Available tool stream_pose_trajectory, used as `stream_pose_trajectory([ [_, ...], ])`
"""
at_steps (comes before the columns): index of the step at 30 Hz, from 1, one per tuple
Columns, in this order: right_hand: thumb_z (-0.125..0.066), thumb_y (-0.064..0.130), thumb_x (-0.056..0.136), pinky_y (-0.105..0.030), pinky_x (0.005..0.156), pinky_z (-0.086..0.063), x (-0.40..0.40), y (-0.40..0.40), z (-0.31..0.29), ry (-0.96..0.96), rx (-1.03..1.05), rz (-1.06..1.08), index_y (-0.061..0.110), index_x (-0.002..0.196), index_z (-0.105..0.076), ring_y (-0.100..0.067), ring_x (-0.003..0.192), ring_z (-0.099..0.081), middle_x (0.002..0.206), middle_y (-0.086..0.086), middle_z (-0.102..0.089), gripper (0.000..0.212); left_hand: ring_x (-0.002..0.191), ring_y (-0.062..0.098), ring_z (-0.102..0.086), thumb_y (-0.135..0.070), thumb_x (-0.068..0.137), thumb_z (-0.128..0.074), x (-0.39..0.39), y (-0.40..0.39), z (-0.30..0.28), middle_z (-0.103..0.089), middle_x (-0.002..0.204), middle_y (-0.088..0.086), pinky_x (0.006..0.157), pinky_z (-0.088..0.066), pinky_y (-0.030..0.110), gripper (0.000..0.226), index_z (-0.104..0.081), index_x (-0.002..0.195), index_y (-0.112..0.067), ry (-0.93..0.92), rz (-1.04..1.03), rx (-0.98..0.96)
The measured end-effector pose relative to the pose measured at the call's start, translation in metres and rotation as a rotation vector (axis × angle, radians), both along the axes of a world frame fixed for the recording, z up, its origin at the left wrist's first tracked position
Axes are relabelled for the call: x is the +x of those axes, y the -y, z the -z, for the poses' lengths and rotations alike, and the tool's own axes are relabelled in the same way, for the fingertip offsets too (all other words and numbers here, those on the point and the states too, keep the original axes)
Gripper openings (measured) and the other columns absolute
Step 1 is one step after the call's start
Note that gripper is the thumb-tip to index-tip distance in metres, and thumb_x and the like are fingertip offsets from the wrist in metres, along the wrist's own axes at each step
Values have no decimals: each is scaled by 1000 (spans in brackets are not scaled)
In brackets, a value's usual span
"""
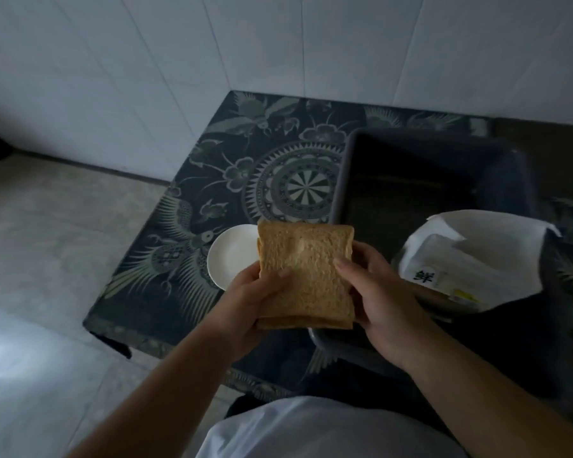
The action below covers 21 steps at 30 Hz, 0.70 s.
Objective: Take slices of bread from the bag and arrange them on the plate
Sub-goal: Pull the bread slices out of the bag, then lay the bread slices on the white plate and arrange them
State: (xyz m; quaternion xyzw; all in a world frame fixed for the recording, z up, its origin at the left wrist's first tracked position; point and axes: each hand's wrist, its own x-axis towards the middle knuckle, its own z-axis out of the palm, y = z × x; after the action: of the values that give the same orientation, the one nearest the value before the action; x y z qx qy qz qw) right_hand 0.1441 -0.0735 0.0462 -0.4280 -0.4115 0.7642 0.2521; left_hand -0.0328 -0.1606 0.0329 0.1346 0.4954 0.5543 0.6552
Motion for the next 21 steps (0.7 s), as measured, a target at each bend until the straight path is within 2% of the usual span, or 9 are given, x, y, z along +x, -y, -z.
stream_pose_trajectory([
  [2,-66,31,90,-43,86,-56,-23,17,16,31,-30,-19,37,123,-58,-14,102,-69,115,6,-70,35,97,37,-70,-24,78,-77,-23,12,14,-70,110,21,65,-59,40,48,-64,119,-3,1,5,-33],
  [3,-67,31,90,-43,88,-56,-36,25,25,44,-36,-15,40,122,-57,-13,103,-69,116,7,-70,35,97,39,-69,-26,77,-78,-37,17,21,-71,110,21,67,-59,45,45,-67,116,-5,-16,15,-56],
  [5,-67,32,89,-42,90,-55,-64,38,43,114,-21,7,48,116,-56,-11,103,-68,116,9,-69,33,100,43,-67,-27,77,-77,-65,23,38,-71,111,22,80,-53,56,42,-69,113,-8,-75,46,-128],
  [7,-67,30,89,-43,91,-54,-94,48,62,195,-16,45,53,108,-54,-13,104,-66,117,9,-66,32,103,43,-67,-28,78,-73,-95,27,56,-71,114,21,88,-51,64,46,-65,119,-8,-136,62,-223],
  [9,-67,30,89,-46,92,-54,-123,57,83,257,-43,79,52,107,-52,-15,105,-64,117,9,-65,32,105,41,-67,-28,80,-71,-122,28,71,-69,116,21,88,-53,63,49,-61,124,-9,-174,77,-296],
  [13,-65,37,88,-51,88,-55,-168,62,120,410,-103,163,37,123,-48,-21,105,-63,120,4,-62,39,111,36,-64,-28,92,-65,-162,21,98,-64,125,16,92,-53,59,45,-53,133,-13,-287,176,-342],
  [17,-61,37,90,-51,89,-54,-195,52,143,484,-144,266,36,116,-48,-21,101,-63,115,3,-62,29,112,33,-62,-27,94,-61,-187,1,108,-62,127,13,98,-49,54,48,-49,138,-14,-394,297,-354],
  [19,-59,33,93,-48,89,-54,-206,42,149,491,-137,311,32,118,-51,-19,101,-62,114,4,-62,27,114,32,-60,-27,92,-61,-197,-15,111,-60,129,14,99,-49,52,52,-47,141,-15,-434,333,-353],
  [21,-58,31,94,-40,83,-54,-216,29,152,513,-107,347,28,123,-52,-15,97,-61,110,6,-61,30,115,30,-58,-23,95,-58,-202,-31,113,-58,132,12,95,-50,46,53,-41,145,-16,-457,353,-326],
])
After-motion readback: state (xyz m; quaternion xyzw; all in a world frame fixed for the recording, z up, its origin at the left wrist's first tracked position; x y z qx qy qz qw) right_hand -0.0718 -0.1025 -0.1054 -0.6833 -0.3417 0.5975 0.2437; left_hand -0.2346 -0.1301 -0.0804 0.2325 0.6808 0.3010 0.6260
